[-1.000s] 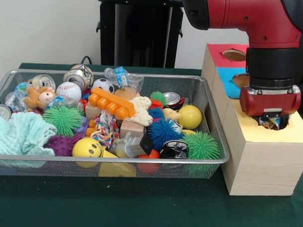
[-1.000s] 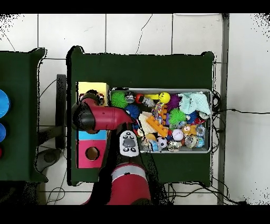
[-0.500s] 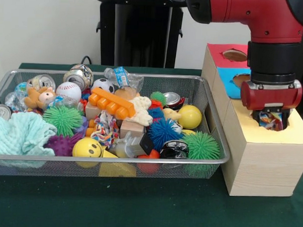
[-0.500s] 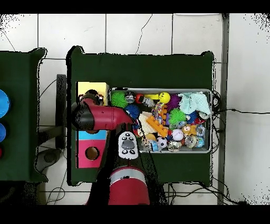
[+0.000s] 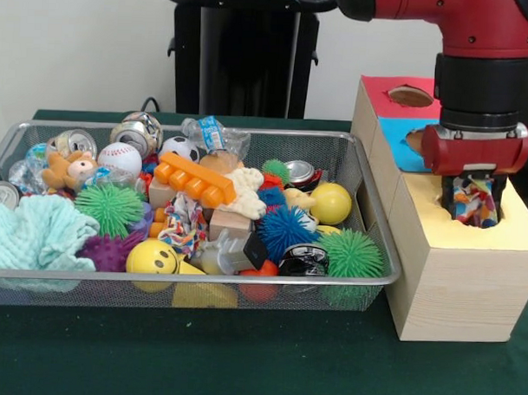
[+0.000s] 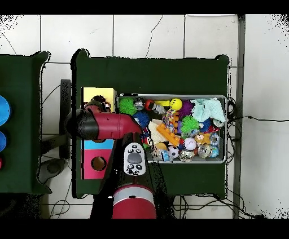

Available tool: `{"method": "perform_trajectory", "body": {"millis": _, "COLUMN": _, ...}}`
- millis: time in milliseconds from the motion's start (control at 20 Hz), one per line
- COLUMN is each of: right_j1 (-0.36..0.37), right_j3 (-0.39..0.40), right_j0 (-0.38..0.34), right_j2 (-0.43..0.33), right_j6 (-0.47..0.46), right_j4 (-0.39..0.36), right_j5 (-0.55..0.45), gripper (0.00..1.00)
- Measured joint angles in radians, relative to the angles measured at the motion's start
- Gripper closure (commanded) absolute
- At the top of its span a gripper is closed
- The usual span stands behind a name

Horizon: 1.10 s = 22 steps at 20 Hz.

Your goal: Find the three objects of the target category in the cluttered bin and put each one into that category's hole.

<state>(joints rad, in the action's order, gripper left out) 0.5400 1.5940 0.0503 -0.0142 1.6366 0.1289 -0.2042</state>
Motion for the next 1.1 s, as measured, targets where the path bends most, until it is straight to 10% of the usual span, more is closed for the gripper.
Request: {"method": "perform_trajectory", "body": {"millis": 1100, "right_j1": 0.028, "right_j3": 0.007, "right_j0": 0.003, "right_j2": 0.007, "right_j6": 0.000, "right_j4": 0.002, "right_j5": -0.041, "gripper": 0.00}}
